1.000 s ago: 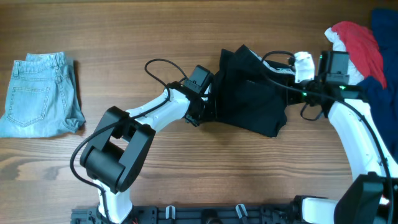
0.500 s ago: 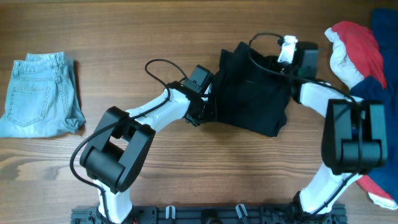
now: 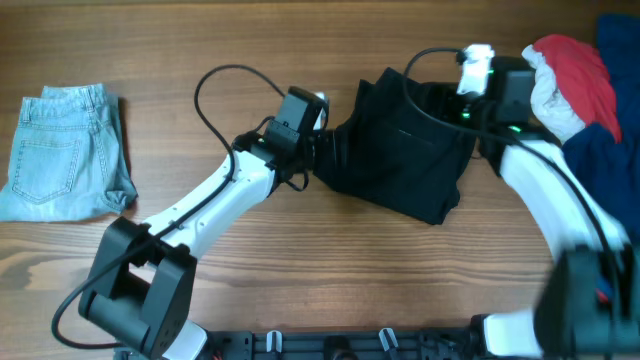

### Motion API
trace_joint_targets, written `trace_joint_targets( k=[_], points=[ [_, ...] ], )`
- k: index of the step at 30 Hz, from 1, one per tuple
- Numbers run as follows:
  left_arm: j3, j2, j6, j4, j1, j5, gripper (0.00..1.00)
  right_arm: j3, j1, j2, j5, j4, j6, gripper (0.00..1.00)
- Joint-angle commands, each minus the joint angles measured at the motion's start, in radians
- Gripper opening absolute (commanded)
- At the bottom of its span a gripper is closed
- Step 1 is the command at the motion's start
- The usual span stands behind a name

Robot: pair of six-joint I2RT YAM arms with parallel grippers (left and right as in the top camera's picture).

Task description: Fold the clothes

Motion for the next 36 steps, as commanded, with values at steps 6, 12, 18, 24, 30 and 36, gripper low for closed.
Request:
trace_joint_targets(
  k=[6, 12, 18, 24, 30, 36],
  points=[
    [-0.002, 0.139, 0.076, 0.35, 0.084, 0.085, 0.78, -0.043, 0.002, -0.076, 0.174, -0.388, 0.067, 0.85],
    [-0.002, 0.272, 0.075, 0.422, 0.081, 0.085, 0.71, -0.05, 0.002, 0.127, 0.262, -0.395, 0.224, 0.69],
    [-0.002, 0.346, 0.071, 0.197, 0.032, 0.09, 0.31, -0.049, 0.001, 0.237, 0.277, -0.287, 0.247, 0.6],
    [-0.002, 0.345, 0.03, -0.262, -0.093, 0.1, 0.04, -0.035, 0.001, 0.237, 0.286, -0.082, 0.111, 0.61],
    [-0.002, 0.229, -0.035, -0.328, -0.068, -0.031, 0.08, -0.035, 0.001, 0.237, 0.287, -0.11, 0.012, 0.67],
    [-0.002, 0.071, -0.035, -0.292, 0.064, 0.004, 0.78, -0.035, 0.001, 0.237, 0.286, -0.109, 0.014, 0.68]
  ],
)
